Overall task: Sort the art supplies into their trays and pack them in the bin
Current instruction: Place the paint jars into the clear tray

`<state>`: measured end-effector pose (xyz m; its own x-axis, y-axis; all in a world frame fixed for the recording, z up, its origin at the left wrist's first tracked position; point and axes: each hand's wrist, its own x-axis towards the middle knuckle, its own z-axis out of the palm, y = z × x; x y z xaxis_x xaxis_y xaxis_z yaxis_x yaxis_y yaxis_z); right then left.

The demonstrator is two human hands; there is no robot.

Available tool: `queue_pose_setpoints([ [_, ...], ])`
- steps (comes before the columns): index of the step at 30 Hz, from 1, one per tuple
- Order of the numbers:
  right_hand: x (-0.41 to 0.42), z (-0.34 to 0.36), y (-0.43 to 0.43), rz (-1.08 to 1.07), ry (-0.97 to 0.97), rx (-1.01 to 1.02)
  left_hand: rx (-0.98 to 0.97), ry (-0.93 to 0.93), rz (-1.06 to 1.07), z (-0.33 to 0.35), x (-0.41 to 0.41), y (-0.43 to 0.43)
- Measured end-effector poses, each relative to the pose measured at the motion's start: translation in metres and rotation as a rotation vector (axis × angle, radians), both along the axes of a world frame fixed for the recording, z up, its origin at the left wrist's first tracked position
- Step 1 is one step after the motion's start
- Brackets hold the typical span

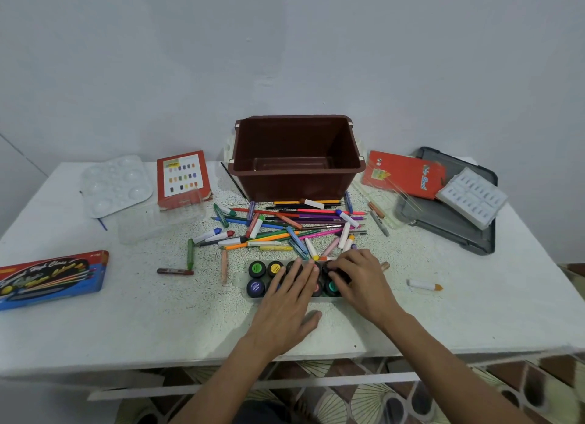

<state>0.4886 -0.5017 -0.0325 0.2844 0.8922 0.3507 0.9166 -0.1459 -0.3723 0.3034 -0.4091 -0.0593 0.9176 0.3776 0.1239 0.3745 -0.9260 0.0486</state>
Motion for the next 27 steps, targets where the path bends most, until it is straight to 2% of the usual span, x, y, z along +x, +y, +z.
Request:
queue_pose_setpoints([
  [7, 0.004, -0.004, 0.002, -0.002, 0.111, -0.005, -0.004, 0.015, 0.003, -0.003, 0.000, 0.001],
  [12, 0.005, -0.006, 0.001, 0.020, 0.112, 0.018, 0.004, 0.007, 0.002, -0.003, 0.000, 0.001],
  [19, -0.004, -0.011, -0.014, 0.075, -0.174, 0.088, 0.000, 0.002, 0.001, -0.004, -0.001, 0.001],
  [22, -0.019, -0.015, -0.026, 0.061, -0.323, -0.002, 0.001, -0.004, 0.001, -0.005, -0.001, 0.002],
  [27, -0.027, -0.026, -0.040, 0.052, -0.398, -0.171, -0.001, -0.034, -0.002, -0.005, -0.001, 0.001],
])
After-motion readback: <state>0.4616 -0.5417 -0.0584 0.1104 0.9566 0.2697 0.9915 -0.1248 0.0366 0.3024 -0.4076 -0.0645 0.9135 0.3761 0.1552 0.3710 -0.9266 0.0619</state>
